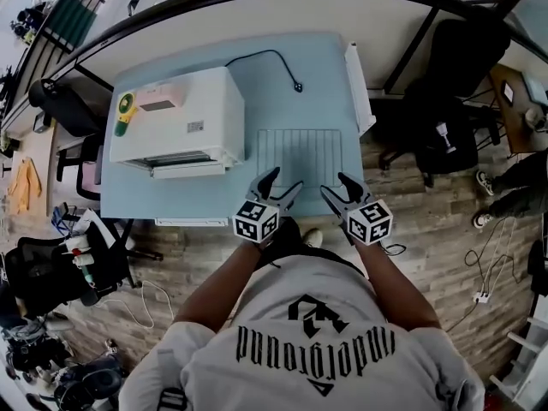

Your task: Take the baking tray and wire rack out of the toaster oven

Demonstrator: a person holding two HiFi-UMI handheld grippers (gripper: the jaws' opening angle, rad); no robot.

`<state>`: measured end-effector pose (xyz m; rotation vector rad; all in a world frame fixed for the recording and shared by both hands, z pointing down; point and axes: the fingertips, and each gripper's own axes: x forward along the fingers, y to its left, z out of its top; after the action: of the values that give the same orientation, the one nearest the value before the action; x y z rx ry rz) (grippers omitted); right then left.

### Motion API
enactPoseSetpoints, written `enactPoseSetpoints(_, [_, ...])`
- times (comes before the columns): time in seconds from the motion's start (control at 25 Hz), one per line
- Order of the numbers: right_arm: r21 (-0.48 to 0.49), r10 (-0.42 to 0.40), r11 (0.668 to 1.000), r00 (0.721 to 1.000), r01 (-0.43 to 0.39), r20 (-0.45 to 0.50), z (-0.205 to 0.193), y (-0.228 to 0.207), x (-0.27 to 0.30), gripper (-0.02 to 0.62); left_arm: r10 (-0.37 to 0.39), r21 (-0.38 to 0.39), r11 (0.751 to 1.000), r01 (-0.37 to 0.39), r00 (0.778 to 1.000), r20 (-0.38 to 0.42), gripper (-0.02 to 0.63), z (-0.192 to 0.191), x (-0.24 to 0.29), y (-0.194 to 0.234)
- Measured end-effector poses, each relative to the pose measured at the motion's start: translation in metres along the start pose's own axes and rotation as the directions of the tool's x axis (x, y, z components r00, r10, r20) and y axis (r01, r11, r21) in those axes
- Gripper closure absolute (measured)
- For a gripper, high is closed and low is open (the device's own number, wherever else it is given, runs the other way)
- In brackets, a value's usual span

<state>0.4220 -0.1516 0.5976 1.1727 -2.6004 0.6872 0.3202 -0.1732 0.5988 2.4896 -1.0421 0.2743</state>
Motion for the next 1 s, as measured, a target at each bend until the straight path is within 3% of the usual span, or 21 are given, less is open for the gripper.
enactPoseSetpoints(0.2, [-0.147,-0.011,0.989,0.992,0.030,0.129,0.061,0.012,-0.021,0.359,-0.009,0.194,0.981,-0.019,0.989,0.145,0.291,0.075,-0.017,-0.019])
enactPoseSetpoints(0.32, [-0.191,-0.004,0.981,0.981,0.041,0.194,0.092,0.024,-0.033,0.365,-0.024,0.266,0.963,-0.035,0.977,0.212,0.299,0.111,-0.032,-0.032])
enactPoseSetpoints(0.68, [-0.302,0.027,0.950,0.937,0.085,0.349,0.171,0.060,-0.069,0.379,-0.055,0.265,0.964,-0.036,0.943,0.329,0.313,0.170,-0.058,-0.058])
enactPoseSetpoints(1.0, [-0.315,0.021,0.944,0.932,0.102,0.363,0.178,0.063,-0.076,0.396,-0.053,0.264,0.964,-0.041,0.940,0.338,0.327,0.176,-0.059,-0.063])
